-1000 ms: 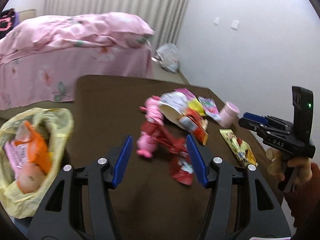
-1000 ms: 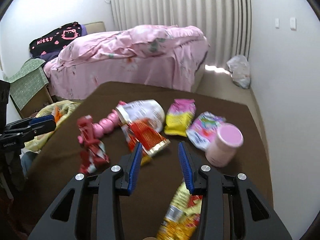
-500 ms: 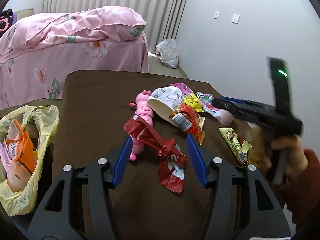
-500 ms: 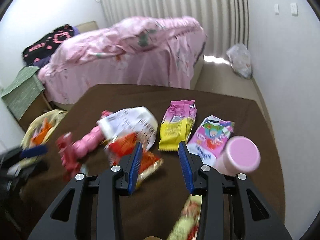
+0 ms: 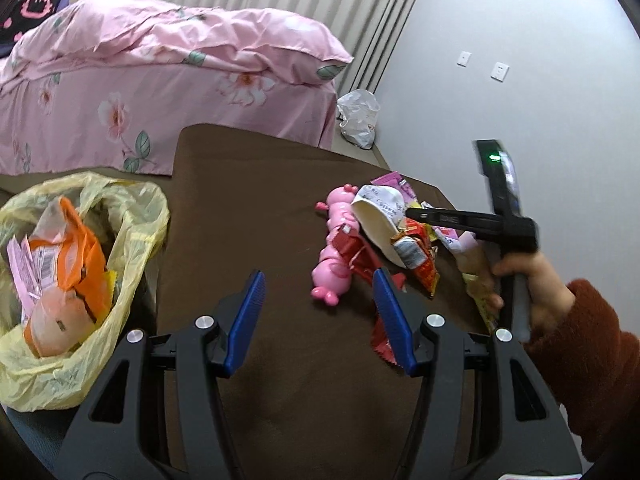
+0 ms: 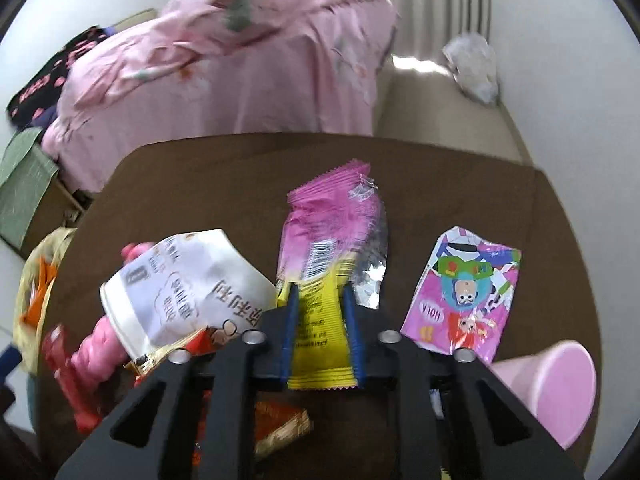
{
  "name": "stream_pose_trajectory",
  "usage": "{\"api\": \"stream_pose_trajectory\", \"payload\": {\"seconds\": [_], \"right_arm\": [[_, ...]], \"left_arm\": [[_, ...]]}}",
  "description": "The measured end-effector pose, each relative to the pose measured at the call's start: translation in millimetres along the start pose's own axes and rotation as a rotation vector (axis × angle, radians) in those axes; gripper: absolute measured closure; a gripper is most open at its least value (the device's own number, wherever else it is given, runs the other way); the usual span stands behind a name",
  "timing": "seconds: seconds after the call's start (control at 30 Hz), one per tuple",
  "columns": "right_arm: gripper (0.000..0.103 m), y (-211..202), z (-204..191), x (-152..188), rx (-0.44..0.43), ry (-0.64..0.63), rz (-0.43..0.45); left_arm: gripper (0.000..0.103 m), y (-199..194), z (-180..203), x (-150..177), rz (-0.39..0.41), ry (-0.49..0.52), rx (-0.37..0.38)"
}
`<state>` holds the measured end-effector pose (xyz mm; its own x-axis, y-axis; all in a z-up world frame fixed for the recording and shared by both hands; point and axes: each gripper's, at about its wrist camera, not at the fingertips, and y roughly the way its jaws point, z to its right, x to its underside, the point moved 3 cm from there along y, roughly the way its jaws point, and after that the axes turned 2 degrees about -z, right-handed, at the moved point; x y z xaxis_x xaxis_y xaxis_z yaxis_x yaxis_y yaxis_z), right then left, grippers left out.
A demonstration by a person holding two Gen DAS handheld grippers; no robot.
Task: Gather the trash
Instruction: 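Return both grippers to the table while the right gripper grasps the pink-yellow wrapper, then grasp the red wrapper with the left gripper while the right gripper holds the pink-yellow wrapper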
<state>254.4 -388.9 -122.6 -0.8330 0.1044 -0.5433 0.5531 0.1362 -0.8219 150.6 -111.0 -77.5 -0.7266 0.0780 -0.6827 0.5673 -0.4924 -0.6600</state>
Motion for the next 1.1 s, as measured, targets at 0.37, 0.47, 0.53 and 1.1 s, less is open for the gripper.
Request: {"api": "stream_pose_trajectory", "payload": {"seconds": [0.37, 0.47, 0.53, 1.1], "right_arm": [[0.087, -108.9, 7.2, 46.0, -0.049, -0.007, 0.159], [0.087, -134.4, 14.7, 74.0, -0.031, 0.005, 0.192], [0.087, -146.5, 19.6, 90.7, -0.043, 0.025, 0.201], [0.087, -146.6, 10.8, 204.7, -0.127, 0.073, 0.091]], "left_arm": [[0.05, -5.3, 12.0, 7.0, 0.005, 0.056, 0.014], [0.05, -2.5, 30.9, 5.3, -0.002, 0.137, 0.054], [0.05, 3.8, 50.1, 3.2, -0.01, 0.227, 0.084], [0.05, 52.0, 82.9, 19.9, -0.239, 0.415, 0.132]]}}
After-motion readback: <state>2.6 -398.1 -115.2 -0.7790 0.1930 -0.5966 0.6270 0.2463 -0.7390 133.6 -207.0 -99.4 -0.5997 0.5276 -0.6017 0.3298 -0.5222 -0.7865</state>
